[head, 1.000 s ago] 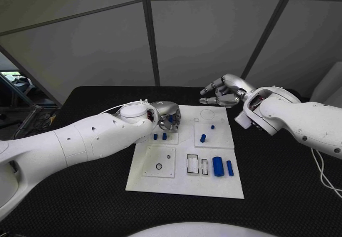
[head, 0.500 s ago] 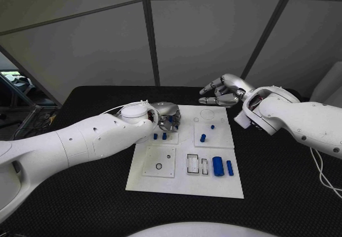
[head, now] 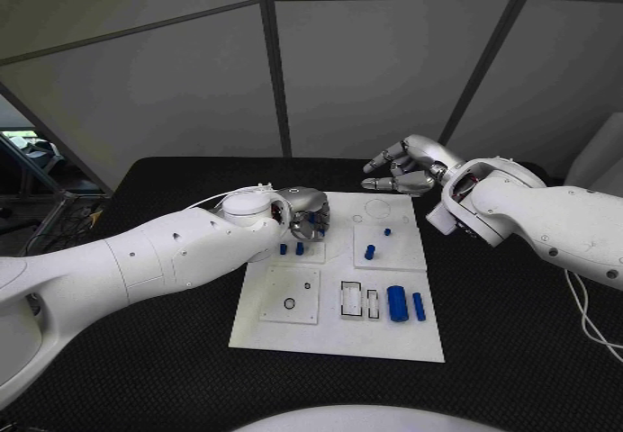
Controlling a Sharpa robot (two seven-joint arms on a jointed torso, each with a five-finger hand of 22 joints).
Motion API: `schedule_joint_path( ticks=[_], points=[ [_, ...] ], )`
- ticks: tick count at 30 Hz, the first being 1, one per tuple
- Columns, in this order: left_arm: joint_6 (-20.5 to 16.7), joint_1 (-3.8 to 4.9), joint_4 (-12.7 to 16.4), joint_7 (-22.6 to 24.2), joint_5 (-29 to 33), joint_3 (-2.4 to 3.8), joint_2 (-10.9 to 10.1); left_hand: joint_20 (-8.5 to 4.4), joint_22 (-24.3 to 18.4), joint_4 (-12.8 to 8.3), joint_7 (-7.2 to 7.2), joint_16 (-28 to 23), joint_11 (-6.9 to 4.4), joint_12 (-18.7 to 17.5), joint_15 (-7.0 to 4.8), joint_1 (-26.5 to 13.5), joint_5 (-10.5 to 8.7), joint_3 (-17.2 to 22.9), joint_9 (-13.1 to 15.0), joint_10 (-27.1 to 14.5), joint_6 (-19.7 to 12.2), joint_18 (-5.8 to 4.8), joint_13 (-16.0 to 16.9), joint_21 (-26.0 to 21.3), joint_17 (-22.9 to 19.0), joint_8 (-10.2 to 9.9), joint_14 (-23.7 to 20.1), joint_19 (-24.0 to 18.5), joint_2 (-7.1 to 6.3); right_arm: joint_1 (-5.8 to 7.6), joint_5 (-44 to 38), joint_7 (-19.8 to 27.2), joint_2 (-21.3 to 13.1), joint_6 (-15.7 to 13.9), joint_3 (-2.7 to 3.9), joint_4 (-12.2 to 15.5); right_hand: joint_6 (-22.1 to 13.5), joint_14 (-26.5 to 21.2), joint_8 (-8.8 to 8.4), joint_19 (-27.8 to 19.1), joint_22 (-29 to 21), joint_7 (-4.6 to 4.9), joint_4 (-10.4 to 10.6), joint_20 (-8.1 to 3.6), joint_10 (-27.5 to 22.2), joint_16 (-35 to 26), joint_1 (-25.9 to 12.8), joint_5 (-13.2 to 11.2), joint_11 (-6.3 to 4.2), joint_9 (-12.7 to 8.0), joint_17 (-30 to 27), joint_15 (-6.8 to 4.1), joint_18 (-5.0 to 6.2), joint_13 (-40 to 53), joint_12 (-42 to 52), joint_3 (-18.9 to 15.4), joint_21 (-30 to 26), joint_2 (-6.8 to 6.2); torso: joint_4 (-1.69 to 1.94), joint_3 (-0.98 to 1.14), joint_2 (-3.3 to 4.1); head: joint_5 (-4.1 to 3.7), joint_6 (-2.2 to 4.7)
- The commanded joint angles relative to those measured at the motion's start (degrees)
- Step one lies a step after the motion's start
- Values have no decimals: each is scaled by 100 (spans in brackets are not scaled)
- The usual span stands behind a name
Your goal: Assemble the parts on the task board
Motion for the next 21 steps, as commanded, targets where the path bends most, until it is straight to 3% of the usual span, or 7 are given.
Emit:
schedule_joint_path(
  ticks=[1, 13, 21],
  points=[
    [123, -16, -16, 94, -45, -10, 12, -8, 24, -9, 2, 19, -2, -62, -13, 6, 18, 61, -13, 61, 63, -23, -30, 27, 0, -43, 44, 35, -36, 10, -10, 44, 9, -7, 3, -3, -24, 357, -37, -42, -5, -6, 29, -15, -31, -21, 43, 34, -9, 2, 524, -20, 62, 238, -6, 5, -35, 33, 4, -1, -2, 8, -9],
    [-11, -32, -28, 198, -44, -12, 9, -71, 230, -161, -54, 96, -87, -313, -88, 51, 8, 385, 7, 493, 420, -65, -129, 260, 37, -61, 133, 158, 53, 10, -10, 40, 6, -3, 3, -1, -20, 358, -35, -40, -4, -7, 29, -15, -22, -20, 46, 36, -10, 3, 528, -21, 61, 247, 5, 4, -36, 35, -1, -2, 1, 0, -8],
    [-220, -49, 81, 249, 66, -7, -94, -84, 318, -305, -32, 145, -75, -615, -86, -2, 4, 568, 3, 712, 543, -80, -204, 316, 69, -184, 196, 182, 25, 10, -10, 39, -6, -6, 3, -4, -20, 358, -35, -40, -4, -7, 29, -15, -22, -20, 46, 36, -10, 3, 528, -21, 61, 247, 5, 4, -36, 35, 8, -7, -2, -5, 1]
  ],
)
